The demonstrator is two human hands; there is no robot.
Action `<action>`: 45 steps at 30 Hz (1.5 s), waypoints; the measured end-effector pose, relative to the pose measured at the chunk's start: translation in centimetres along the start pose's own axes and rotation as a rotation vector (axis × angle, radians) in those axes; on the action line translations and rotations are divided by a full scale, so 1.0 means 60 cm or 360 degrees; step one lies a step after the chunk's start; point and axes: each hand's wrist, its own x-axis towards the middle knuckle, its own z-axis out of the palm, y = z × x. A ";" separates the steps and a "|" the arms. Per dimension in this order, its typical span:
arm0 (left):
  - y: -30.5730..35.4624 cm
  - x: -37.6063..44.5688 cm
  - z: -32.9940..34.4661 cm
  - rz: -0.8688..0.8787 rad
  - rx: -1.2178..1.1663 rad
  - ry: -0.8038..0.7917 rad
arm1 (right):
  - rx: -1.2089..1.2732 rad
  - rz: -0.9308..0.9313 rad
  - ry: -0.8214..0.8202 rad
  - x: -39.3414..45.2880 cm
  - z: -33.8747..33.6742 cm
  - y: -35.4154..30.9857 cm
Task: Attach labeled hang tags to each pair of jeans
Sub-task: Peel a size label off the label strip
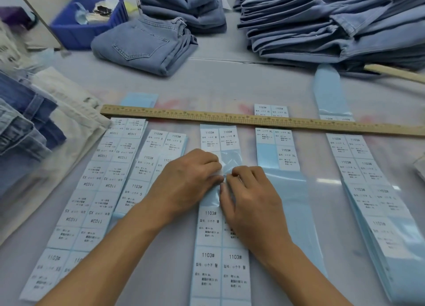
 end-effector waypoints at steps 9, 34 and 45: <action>0.016 0.022 -0.005 -0.0328 -0.0172 -0.0021 | -0.0096 -0.0042 -0.0058 0.001 -0.001 -0.003; 0.227 -0.191 -0.044 -0.0273 0.0364 0.1046 | 0.0997 0.0839 0.0008 -0.069 -0.172 -0.075; 0.237 -0.306 -0.028 -0.0743 0.0046 0.1101 | 0.1473 0.1022 0.0025 -0.156 -0.240 -0.029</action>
